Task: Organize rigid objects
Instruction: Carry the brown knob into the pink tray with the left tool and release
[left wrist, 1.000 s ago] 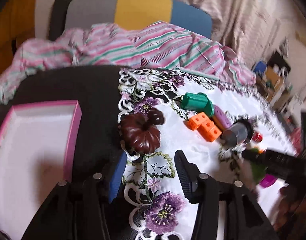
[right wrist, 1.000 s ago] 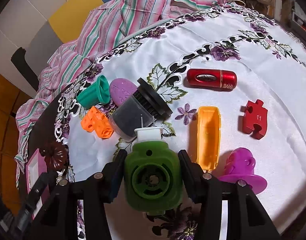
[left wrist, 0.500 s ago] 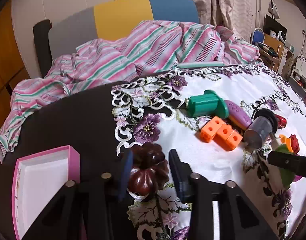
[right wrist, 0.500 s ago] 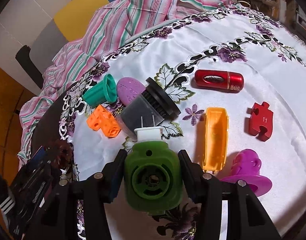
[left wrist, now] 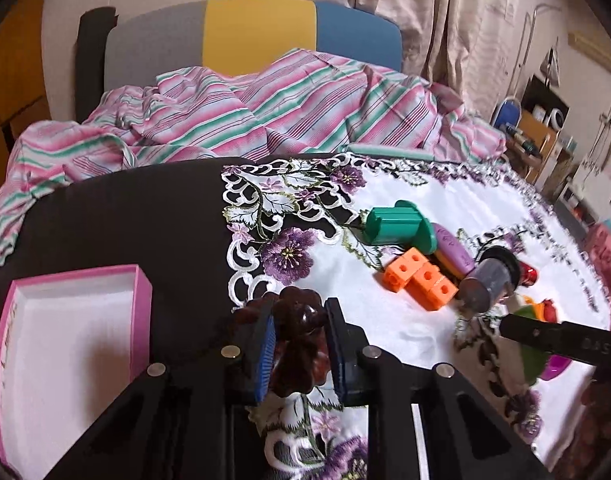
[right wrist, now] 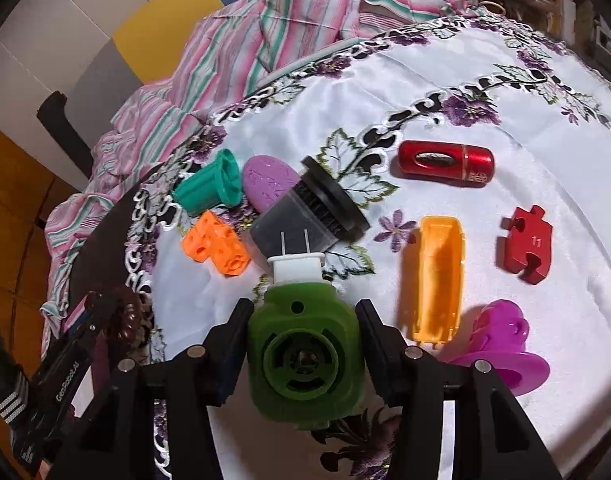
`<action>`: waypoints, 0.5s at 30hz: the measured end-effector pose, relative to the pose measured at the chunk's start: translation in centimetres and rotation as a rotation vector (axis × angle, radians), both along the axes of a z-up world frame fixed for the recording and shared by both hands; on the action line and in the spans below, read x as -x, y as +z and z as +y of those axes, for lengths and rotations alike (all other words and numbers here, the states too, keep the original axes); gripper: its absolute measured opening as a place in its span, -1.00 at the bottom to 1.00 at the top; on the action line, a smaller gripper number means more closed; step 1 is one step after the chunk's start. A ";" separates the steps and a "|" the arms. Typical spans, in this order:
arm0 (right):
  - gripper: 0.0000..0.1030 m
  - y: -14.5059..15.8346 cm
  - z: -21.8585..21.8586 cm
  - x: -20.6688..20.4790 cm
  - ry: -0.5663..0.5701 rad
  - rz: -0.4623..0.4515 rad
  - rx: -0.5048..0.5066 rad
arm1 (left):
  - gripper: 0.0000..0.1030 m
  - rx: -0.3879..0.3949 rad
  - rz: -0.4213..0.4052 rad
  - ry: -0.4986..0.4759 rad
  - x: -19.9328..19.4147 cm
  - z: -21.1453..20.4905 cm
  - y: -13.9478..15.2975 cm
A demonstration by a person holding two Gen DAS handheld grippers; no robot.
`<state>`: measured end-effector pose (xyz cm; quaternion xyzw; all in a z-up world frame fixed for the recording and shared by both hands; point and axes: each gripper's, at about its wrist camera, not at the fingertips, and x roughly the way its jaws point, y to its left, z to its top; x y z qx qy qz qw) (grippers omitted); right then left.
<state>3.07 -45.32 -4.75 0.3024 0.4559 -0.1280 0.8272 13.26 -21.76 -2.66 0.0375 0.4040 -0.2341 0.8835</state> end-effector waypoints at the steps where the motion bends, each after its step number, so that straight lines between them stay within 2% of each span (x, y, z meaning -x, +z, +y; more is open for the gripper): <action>1: 0.03 0.1 0.1 0.0 0.008 -0.009 -0.004 | -0.56 0.012 0.004 0.000 0.2 0.3 0.2; 6: 0.03 0.3 1.0 -0.3 0.054 -0.033 -0.010 | -0.56 0.090 0.018 -0.001 1.3 2.0 1.4; 15: 0.03 0.3 1.9 -0.6 0.098 -0.018 0.020 | -0.56 0.157 0.002 0.029 2.4 5.9 3.3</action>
